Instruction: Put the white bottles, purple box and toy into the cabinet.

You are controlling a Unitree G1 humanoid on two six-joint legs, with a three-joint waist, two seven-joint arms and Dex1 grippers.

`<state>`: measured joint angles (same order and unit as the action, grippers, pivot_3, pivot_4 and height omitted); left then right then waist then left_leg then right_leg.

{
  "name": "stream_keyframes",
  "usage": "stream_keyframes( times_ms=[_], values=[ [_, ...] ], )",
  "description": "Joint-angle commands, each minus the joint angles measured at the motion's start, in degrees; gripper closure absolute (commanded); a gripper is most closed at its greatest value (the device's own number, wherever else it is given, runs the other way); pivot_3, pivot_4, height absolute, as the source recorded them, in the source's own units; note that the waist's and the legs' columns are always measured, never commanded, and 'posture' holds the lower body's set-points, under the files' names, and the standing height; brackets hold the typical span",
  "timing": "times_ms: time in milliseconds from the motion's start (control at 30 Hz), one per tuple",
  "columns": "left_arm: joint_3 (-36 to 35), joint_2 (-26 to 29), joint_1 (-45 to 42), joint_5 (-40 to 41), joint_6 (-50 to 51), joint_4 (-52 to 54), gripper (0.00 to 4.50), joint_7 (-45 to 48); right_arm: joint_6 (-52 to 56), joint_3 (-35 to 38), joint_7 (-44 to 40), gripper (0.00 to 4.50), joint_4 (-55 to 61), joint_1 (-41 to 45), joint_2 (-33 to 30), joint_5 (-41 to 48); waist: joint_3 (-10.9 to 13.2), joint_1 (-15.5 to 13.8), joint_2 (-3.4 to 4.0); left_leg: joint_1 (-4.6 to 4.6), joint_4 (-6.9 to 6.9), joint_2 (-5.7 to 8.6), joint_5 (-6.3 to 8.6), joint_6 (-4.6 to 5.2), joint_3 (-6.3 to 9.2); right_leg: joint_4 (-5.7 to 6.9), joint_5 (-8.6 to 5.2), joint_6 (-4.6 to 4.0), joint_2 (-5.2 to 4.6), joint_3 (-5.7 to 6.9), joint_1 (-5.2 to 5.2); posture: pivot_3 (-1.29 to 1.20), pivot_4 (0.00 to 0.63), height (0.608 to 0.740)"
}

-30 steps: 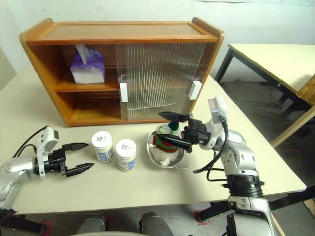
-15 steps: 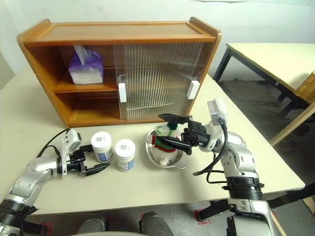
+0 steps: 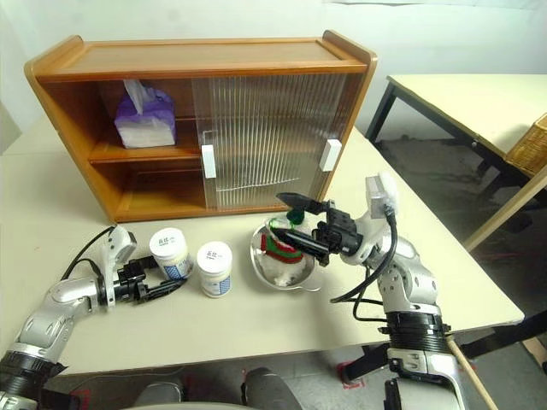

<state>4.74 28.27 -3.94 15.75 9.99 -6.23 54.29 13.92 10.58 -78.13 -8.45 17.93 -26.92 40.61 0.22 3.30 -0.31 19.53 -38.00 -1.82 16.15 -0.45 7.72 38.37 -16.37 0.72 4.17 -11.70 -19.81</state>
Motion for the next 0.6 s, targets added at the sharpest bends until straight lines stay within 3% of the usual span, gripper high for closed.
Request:
stream_keyframes(
  times_ms=[33, 433, 600],
  values=[
    [-2.74, -0.59, -0.16, 0.97, -0.46, 0.53, 1.40, -2.44, -2.42, 2.19, 3.35, 0.00, 0.33, 1.16, 2.37, 0.83, 0.00, -0.02, 0.00, 0.00, 0.00, 0.00, 0.00, 0.00, 0.00, 0.00, 0.00, -0.01, 0.00, 0.00, 0.00, -0.06, 0.000, 0.740],
    [-8.90, -5.94, -7.85, 0.29, -0.20, -2.43, 1.40, -16.84, -5.91, -0.99, 2.94, 0.00, 2.64, -1.17, 3.70, -2.22, 0.02, -0.38, -0.04, 0.03, -0.05, 0.02, -0.02, 0.02, 0.01, -0.01, 0.05, 0.07, 0.00, -0.01, 0.03, -0.07, 0.000, 0.740],
    [-7.92, -7.95, -12.48, -2.59, -0.16, -6.38, 1.40, -21.19, -7.41, -1.56, 4.26, 0.00, 2.71, -0.67, 4.36, -3.11, 0.03, -0.38, -0.05, -0.03, -0.13, 0.03, -0.03, 0.04, 0.01, -0.06, 0.10, 0.16, 0.00, -0.02, 0.17, -0.07, 0.000, 0.740]
  ],
)
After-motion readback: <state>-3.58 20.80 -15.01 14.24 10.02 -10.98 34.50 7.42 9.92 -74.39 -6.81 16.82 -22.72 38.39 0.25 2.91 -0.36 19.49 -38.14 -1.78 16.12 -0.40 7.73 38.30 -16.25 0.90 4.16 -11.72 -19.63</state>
